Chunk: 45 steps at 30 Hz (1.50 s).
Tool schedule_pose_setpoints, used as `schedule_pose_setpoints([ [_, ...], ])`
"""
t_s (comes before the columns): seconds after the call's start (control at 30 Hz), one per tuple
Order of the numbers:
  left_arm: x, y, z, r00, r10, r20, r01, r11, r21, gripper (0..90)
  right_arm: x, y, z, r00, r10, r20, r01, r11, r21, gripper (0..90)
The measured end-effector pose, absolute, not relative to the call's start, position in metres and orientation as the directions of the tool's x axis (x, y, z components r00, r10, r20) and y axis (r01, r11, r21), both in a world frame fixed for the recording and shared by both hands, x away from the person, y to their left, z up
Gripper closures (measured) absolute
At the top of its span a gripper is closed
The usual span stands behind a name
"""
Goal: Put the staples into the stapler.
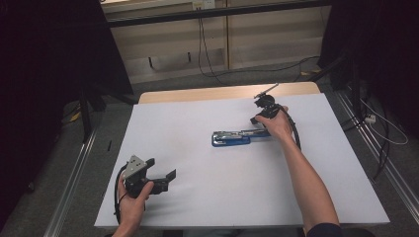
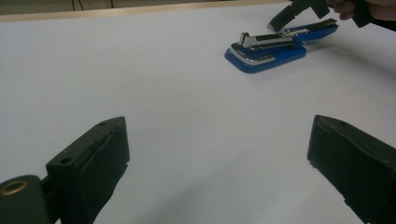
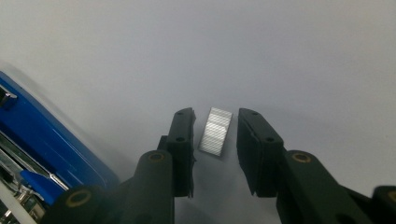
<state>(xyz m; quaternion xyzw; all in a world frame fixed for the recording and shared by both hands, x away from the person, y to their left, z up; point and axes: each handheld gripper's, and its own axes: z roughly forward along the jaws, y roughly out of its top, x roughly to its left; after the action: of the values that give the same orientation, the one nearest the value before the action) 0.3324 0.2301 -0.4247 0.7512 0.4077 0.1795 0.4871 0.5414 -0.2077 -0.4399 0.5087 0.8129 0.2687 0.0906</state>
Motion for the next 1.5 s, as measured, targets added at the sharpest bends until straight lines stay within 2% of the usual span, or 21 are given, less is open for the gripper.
schedule_pose_setpoints([
  [0.47,0.333,0.23,-0.425,0.61,0.782,-0.125,0.439,-0.203,0.875,5.7,0.542,-0.203,-0.439,-0.48,0.875,0.062,0.764,0.382,0.519,73.4],
  [0.67,0.333,0.23,-0.425,0.611,0.782,-0.121,0.439,-0.208,0.874,5.7,0.543,-0.202,-0.439,-0.472,0.88,0.055,0.769,0.38,0.514,78.7],
  [1.5,0.333,0.229,-0.425,0.612,0.78,-0.134,0.439,-0.194,0.877,5.7,0.537,-0.208,-0.427,-0.494,0.867,0.063,0.746,0.386,0.543,79.1],
])
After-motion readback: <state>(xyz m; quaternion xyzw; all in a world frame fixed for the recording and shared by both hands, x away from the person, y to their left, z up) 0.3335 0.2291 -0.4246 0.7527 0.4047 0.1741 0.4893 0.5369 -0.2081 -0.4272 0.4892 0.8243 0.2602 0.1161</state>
